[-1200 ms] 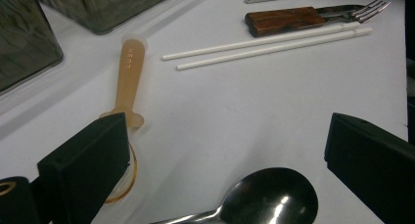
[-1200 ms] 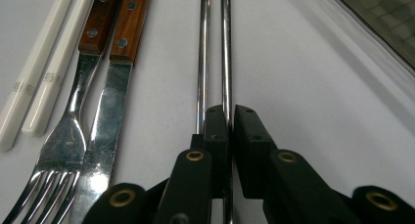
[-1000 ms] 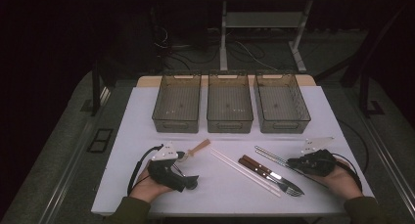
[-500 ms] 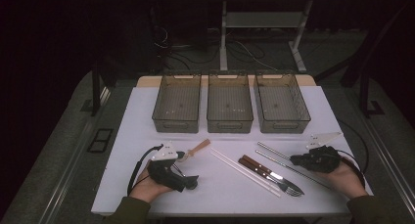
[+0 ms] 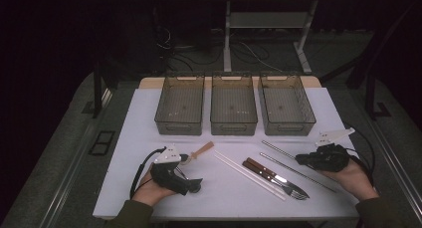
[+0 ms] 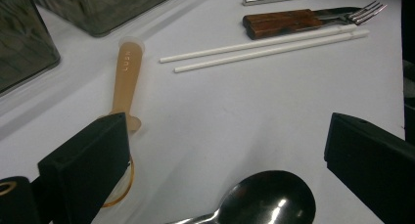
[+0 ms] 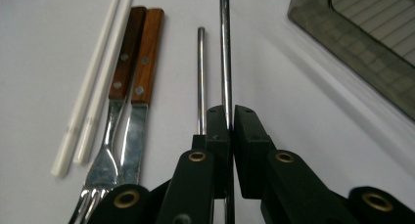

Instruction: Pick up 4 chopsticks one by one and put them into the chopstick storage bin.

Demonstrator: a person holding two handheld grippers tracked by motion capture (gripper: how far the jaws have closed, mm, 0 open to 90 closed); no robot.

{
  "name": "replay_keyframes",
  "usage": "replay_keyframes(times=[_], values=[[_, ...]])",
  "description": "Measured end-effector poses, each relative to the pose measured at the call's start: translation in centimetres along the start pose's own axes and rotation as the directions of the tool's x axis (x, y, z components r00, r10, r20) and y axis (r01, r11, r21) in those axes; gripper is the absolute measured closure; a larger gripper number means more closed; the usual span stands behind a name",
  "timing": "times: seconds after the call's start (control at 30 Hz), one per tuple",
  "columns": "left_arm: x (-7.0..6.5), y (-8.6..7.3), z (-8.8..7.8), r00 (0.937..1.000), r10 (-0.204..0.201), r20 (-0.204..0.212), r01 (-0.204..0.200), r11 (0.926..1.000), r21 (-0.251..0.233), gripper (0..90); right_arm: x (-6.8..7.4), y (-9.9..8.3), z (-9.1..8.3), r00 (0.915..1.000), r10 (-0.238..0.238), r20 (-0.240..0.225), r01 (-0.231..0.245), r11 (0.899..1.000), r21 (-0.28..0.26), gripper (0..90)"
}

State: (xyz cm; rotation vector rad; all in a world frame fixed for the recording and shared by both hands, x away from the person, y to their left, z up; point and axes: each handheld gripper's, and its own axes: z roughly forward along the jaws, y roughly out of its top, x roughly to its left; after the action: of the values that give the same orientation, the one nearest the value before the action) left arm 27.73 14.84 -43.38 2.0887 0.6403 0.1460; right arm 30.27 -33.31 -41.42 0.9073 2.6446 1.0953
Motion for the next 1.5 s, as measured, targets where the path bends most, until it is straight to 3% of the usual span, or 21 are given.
replay_keyframes(times=[0.5,1.5], values=[[0.0,-0.2,0.0,0.9999,0.002,0.010,-0.002,0.9998,-0.018,1.7,0.1,2.6,-0.1,0.9999,0.010,-0.007,-0.010,0.998,-0.069,85.5],[0.2,-0.4,-0.7,0.9999,0.011,-0.001,-0.011,0.9997,-0.024,1.6,1.4,9.7,2.6,0.9995,0.022,-0.021,-0.025,0.991,-0.132,85.5]])
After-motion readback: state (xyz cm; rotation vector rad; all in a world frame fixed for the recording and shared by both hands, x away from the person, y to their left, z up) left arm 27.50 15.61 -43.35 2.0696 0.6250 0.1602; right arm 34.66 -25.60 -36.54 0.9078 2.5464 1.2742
